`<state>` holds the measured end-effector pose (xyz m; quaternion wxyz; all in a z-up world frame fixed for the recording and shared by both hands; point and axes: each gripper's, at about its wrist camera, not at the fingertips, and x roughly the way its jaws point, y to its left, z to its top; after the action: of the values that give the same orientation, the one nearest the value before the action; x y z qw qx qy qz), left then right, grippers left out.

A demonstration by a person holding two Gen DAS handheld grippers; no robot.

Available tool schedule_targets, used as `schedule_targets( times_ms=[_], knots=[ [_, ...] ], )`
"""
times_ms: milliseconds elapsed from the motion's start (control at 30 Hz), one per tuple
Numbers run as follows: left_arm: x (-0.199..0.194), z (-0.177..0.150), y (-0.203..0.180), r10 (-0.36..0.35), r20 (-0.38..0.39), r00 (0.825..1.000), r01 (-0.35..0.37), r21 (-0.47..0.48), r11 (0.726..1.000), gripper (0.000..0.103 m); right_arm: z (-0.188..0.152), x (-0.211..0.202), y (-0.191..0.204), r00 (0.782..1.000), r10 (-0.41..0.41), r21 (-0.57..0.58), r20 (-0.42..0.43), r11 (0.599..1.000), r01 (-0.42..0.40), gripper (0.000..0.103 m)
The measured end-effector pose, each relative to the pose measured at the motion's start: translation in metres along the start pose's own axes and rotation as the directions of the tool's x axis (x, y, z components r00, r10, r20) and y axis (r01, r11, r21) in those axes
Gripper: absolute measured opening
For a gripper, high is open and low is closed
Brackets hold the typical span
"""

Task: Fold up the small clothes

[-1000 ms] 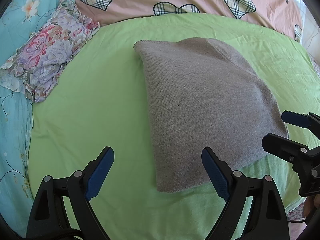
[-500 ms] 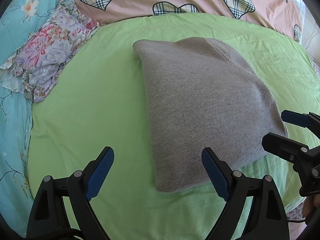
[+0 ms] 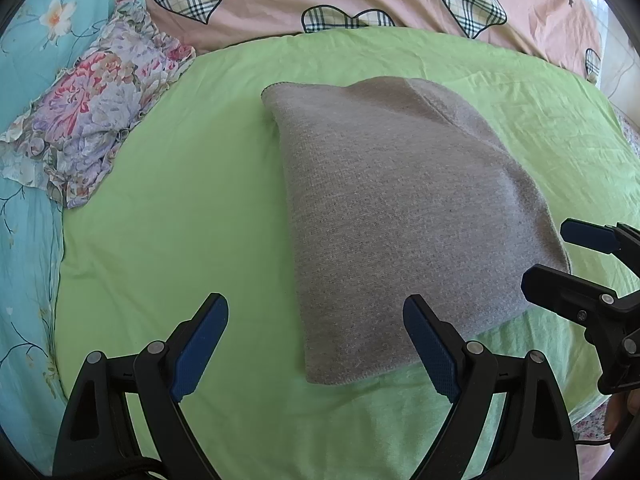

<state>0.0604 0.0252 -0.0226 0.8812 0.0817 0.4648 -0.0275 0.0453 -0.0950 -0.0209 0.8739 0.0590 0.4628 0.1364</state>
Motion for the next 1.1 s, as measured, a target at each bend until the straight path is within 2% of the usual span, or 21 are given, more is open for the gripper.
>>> schedule_targets(
  times_ms=[1100],
  knots=[
    [-0.005, 0.005, 0.002, -0.011, 0.019, 1.0, 0.011, -0.005, 1.0, 0.09, 0.009, -0.01, 0.003, 0.999, -0.005, 0.005, 0.035, 1.0, 0.005, 0.099]
  ],
)
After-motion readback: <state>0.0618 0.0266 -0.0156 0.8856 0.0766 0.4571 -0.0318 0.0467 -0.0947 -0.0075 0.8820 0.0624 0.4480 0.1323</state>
